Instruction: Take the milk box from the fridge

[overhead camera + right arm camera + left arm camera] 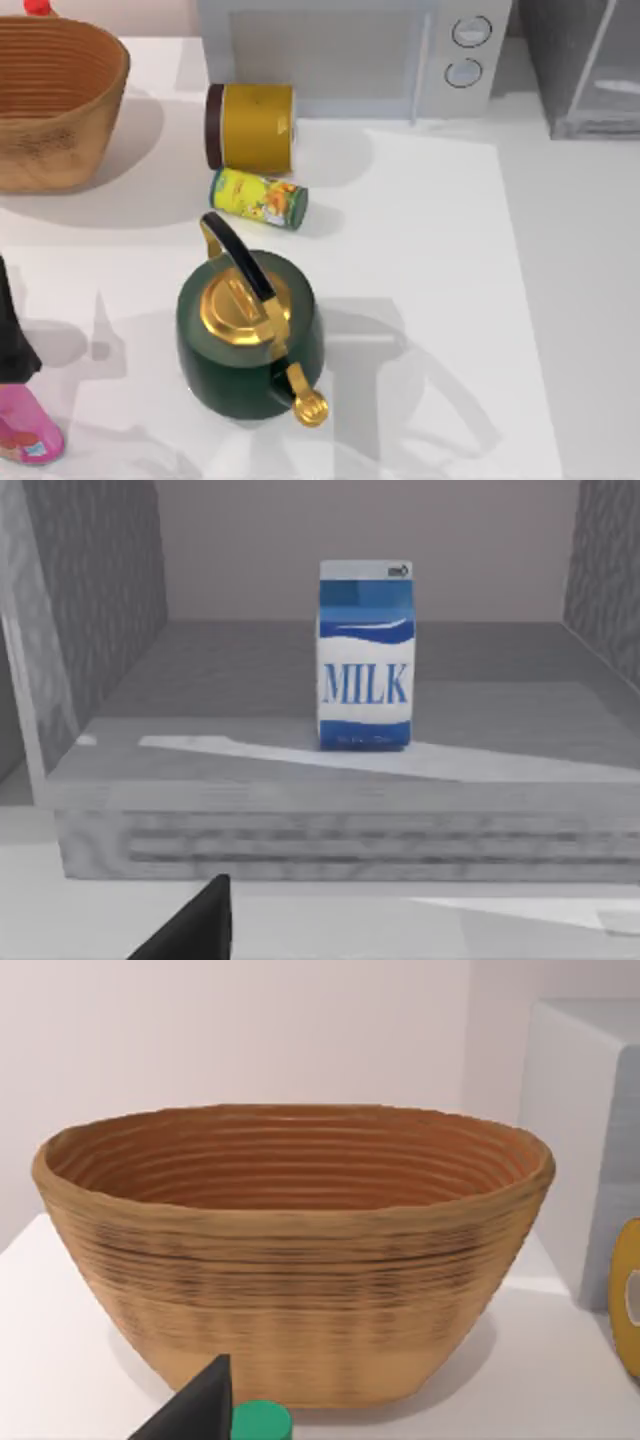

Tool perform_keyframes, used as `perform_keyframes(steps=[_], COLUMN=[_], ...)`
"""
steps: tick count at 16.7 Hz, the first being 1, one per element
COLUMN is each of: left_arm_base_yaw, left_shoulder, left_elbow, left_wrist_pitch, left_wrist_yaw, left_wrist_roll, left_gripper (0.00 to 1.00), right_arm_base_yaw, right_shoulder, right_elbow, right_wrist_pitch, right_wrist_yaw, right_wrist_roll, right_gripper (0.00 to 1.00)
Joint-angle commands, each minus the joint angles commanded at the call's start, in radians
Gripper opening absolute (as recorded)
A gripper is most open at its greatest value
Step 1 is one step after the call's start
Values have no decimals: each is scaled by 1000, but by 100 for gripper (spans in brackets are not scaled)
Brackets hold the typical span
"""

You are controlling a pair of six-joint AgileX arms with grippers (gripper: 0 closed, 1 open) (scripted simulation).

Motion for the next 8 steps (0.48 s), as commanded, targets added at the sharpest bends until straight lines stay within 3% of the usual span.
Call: perform_keyframes(steps=[8], left_arm_base_yaw=[0], left_shoulder=[0], left_elbow=[0], left_wrist_pitch=[0], left_wrist_yaw=[0], left_wrist_roll=[0], left_gripper=[100], right_arm_base_yaw=[33], right_shoulder=[58], right_elbow=[65], right_wrist_pitch=[-21], right_wrist_yaw=[27], right_wrist_roll=[0], right_gripper=[100])
